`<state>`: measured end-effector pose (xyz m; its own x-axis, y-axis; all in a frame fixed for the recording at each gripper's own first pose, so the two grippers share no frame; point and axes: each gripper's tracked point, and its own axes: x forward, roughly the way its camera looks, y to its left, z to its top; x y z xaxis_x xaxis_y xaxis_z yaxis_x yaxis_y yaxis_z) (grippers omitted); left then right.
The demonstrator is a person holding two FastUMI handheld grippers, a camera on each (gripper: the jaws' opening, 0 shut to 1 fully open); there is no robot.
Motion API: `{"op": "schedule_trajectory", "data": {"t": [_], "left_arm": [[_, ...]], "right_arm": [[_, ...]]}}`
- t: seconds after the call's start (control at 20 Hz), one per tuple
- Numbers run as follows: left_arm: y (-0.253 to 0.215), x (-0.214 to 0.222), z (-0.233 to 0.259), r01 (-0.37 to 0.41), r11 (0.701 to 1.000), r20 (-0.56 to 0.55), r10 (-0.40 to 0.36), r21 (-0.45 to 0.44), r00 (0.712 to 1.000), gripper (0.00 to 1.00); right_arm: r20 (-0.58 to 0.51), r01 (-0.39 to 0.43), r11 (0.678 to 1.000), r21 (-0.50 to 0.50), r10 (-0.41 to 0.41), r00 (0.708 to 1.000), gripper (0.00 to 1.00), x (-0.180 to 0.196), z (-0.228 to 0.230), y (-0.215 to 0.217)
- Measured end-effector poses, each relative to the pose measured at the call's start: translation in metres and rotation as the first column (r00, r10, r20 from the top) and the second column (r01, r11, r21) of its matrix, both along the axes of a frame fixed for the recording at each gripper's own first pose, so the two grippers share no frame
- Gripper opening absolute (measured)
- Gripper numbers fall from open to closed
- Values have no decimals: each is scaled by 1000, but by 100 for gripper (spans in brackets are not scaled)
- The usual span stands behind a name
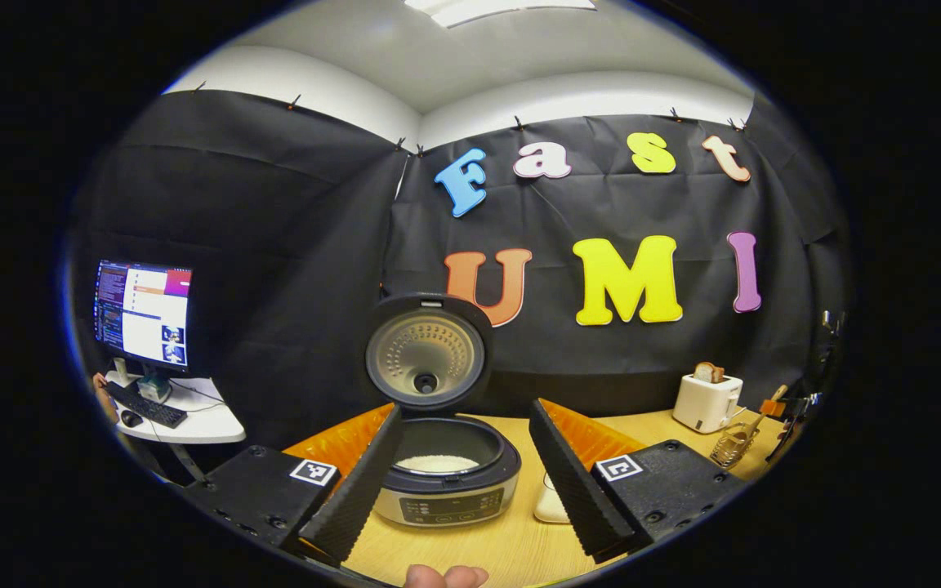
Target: Close the left gripper, press the button to open the rice cooker; take a wooden spoon from the chopstick holder with the right hand, scoop a spoonful of rice and pour it into the rice cooker, then put the wooden spoon back into the chopstick holder.
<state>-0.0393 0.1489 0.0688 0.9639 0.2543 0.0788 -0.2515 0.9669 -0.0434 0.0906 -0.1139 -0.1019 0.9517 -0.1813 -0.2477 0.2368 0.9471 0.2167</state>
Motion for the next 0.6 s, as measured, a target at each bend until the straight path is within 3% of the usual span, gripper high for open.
{"op": "schedule_trajectory", "data": {"t": [0.2, 0.25, 0.3, 0.45, 0.5, 0.6], "left_arm": [[4, 24, 31, -2, 999, 8, 3, -35, 1000, 99], [4, 32, 40, 9, 999, 1, -9, -45, 1000, 100], [3, 42, 50, 27, 998, -7, -27, -51, 1000, 99], [3, 70, 74, 54, 996, -43, -57, -77, 997, 99], [5, 79, 81, 53, 995, -49, -58, -84, 997, 99], [4, 99, 95, 57, 995, -69, -62, -78, 996, 98]], "right_arm": [[33, -38, 997, -61, 40, 999, 96, -20, 14, 2], [43, -41, 996, -82, 45, 998, 92, -26, 16, 2], [49, -50, 994, -101, 55, 997, 95, -31, 18, 3], [78, -59, 990, -130, 70, 994, 92, -42, 29, 4], [85, -63, 989, -131, 74, 994, 96, -44, 31, 4], [87, -70, 988, -135, 83, 993, 92, -45, 32, 6]]}}
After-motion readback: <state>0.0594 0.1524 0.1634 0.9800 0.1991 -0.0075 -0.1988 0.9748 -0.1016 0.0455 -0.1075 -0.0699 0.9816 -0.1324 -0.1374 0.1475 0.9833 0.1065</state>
